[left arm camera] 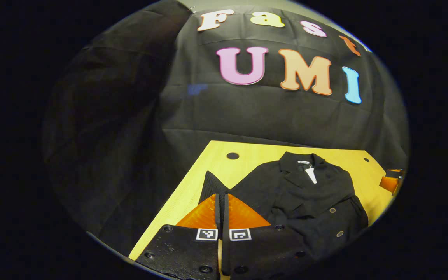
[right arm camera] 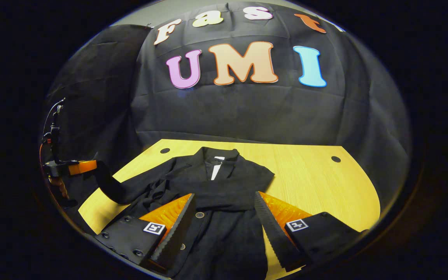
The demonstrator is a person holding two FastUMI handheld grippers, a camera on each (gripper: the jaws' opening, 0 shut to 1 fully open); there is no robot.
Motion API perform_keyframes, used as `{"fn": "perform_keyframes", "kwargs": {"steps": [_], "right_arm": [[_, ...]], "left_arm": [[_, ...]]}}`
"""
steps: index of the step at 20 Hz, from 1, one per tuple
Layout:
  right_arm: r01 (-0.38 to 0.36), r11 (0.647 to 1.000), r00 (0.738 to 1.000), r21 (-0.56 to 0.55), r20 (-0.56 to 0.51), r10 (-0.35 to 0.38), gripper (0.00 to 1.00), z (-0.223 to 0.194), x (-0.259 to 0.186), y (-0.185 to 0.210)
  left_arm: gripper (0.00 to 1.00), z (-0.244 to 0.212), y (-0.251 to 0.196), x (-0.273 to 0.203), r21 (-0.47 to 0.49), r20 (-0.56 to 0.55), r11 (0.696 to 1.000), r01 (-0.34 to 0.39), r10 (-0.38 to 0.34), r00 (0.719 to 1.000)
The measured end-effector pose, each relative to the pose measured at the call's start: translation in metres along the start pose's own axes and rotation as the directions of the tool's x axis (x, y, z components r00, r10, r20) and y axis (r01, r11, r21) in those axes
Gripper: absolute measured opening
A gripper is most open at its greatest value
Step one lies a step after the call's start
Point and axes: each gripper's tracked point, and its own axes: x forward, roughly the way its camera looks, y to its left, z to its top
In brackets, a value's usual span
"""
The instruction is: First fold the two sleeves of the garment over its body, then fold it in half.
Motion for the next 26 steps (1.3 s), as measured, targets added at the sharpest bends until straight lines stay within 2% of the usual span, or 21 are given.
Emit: {"fn": "perform_keyframes", "kwargs": {"steps": [5, 11, 20, 26], "right_arm": [[0.049, 0.997, 0.999, 0.065, 0.002, -0.049, 0.97, -0.01, -0.016, -0.038], [0.115, 0.986, 0.993, 0.125, 0.005, -0.116, 0.98, -0.024, -0.04, -0.081], [0.182, 0.966, 0.983, 0.185, -0.022, -0.182, 0.97, -0.052, -0.07, -0.127], [0.219, 0.951, 0.976, 0.218, -0.042, -0.215, 0.97, -0.068, -0.093, -0.164]], "left_arm": [[0.0, 0.023, -0.062, 0.015, 0.054, 0.017, 0.993, 0.107, -0.108, 0.994], [0.0, 0.035, -0.132, 0.029, 0.1, 0.009, 0.97, 0.222, -0.224, 0.974], [0.0, 0.034, -0.236, 0.042, 0.16, -0.036, 0.919, 0.361, -0.36, 0.932], [0.0, 0.021, -0.301, 0.055, 0.163, -0.09, 0.889, 0.428, -0.419, 0.904]]}}
